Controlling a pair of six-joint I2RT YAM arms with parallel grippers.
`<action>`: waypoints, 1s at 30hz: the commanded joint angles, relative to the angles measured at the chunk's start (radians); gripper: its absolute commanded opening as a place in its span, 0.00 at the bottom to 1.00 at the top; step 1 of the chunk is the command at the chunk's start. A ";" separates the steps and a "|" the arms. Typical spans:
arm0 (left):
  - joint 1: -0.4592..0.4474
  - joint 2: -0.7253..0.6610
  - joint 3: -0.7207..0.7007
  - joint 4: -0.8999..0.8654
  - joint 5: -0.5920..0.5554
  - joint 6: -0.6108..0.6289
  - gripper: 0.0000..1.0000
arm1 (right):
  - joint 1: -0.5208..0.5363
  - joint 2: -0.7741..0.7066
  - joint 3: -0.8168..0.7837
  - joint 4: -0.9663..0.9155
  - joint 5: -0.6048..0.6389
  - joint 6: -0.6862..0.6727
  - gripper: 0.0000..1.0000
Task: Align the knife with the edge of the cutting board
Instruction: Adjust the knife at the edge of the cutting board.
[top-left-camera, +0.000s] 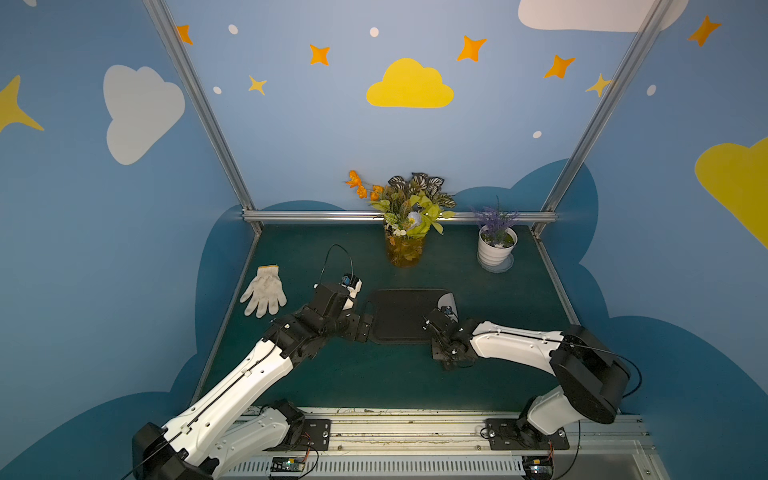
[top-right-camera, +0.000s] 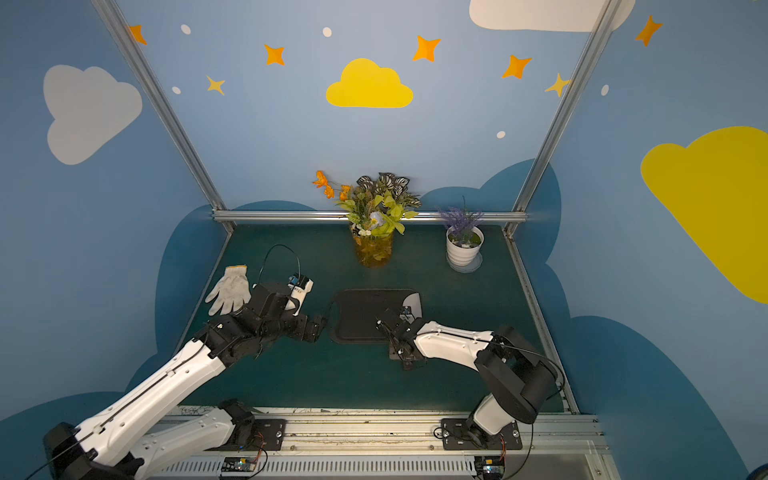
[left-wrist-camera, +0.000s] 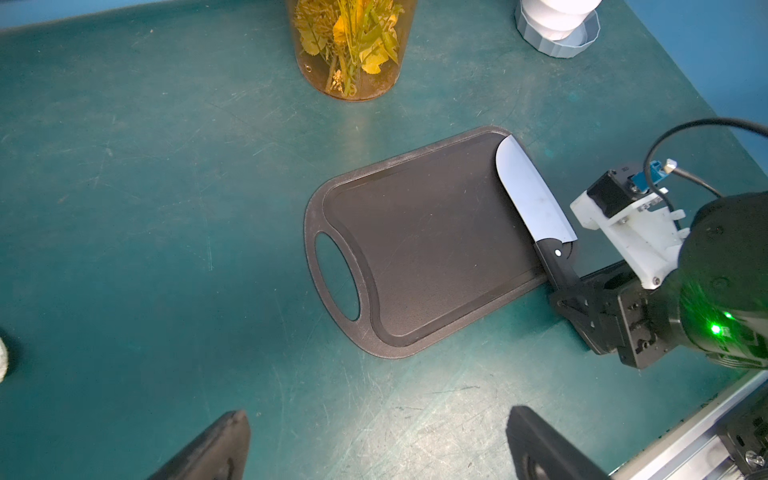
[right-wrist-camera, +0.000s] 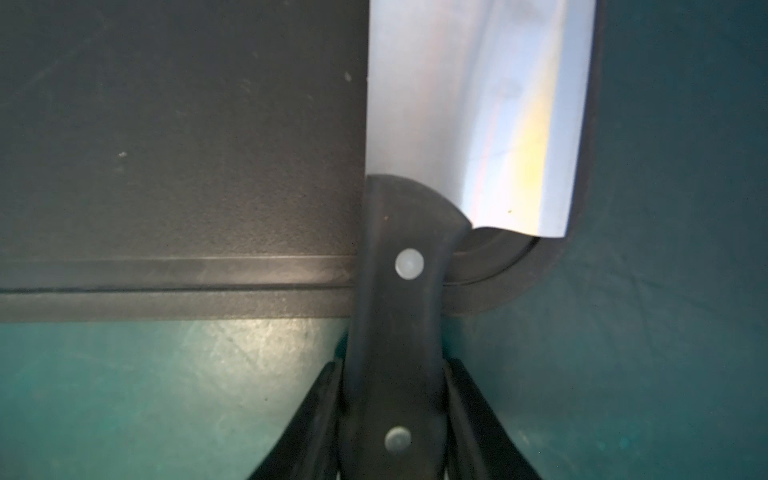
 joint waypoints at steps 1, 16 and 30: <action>-0.003 -0.001 -0.005 -0.002 -0.006 0.004 1.00 | 0.003 0.017 -0.004 -0.007 0.032 0.012 0.31; -0.005 -0.003 -0.007 -0.004 -0.004 0.002 1.00 | 0.021 0.016 0.025 -0.045 0.073 0.028 0.24; -0.009 0.010 -0.011 -0.007 -0.012 0.002 1.00 | 0.021 0.051 0.074 -0.058 0.088 0.037 0.18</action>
